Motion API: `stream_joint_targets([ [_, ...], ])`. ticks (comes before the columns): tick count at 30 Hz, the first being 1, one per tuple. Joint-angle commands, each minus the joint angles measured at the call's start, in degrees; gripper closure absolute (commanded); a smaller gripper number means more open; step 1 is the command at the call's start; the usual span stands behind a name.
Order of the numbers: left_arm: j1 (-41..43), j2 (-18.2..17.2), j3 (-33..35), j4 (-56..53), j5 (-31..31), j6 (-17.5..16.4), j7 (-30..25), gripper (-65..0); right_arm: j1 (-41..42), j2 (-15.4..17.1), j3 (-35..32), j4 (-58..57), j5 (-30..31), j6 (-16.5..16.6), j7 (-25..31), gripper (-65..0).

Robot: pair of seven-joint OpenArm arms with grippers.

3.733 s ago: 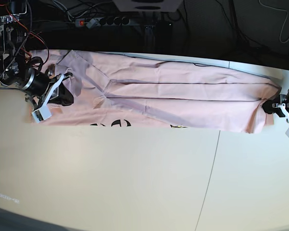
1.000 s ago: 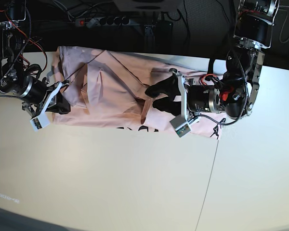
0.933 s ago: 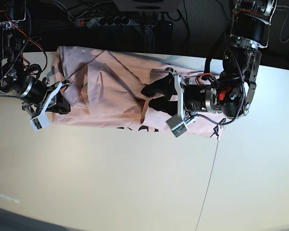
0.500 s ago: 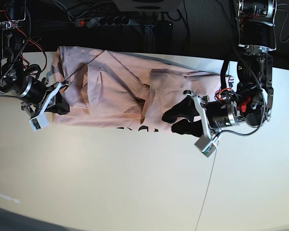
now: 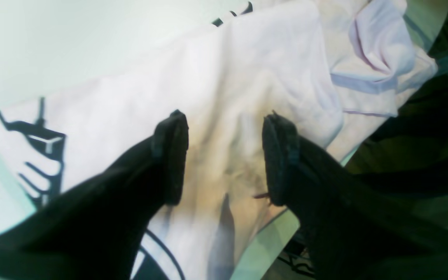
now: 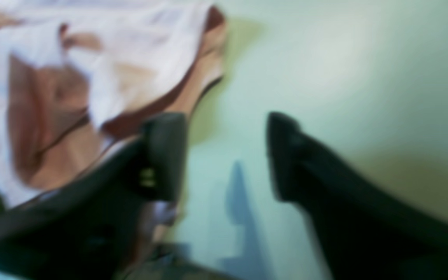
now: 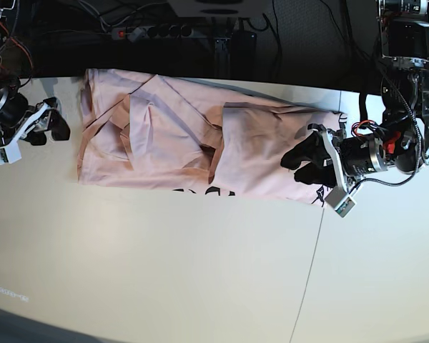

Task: Fold the T-shirt properly
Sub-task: 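Release the right gripper and regrasp the collar end of the strip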

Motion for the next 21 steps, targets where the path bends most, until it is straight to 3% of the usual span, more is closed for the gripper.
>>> stream_joint_targets([
  [1, -0.96, -0.52, -0.33, 0.74, -1.22, -0.01, -1.51, -33.5, -0.48, 1.38, 0.63, 0.74, 2.12, 3.45, -0.55, -43.5],
  [10, -0.96, -0.52, -0.33, 0.74, -1.22, -0.01, -1.73, -33.5, -1.86, 1.18, 0.48, -1.88, 7.10, 3.45, -2.45, -44.1],
  [16, -0.96, -0.52, -0.33, 0.74, -1.27, -0.01, -1.73, -33.5, 1.49, 1.07, 0.46, -12.52, 12.24, 3.65, -2.97, -44.1],
  [21, -0.96, -0.52, -0.33, 0.74, -1.27, -0.01, -1.73, -33.5, 5.53, 0.07, -0.70, -18.43, 15.96, 3.87, -7.43, -44.0],
])
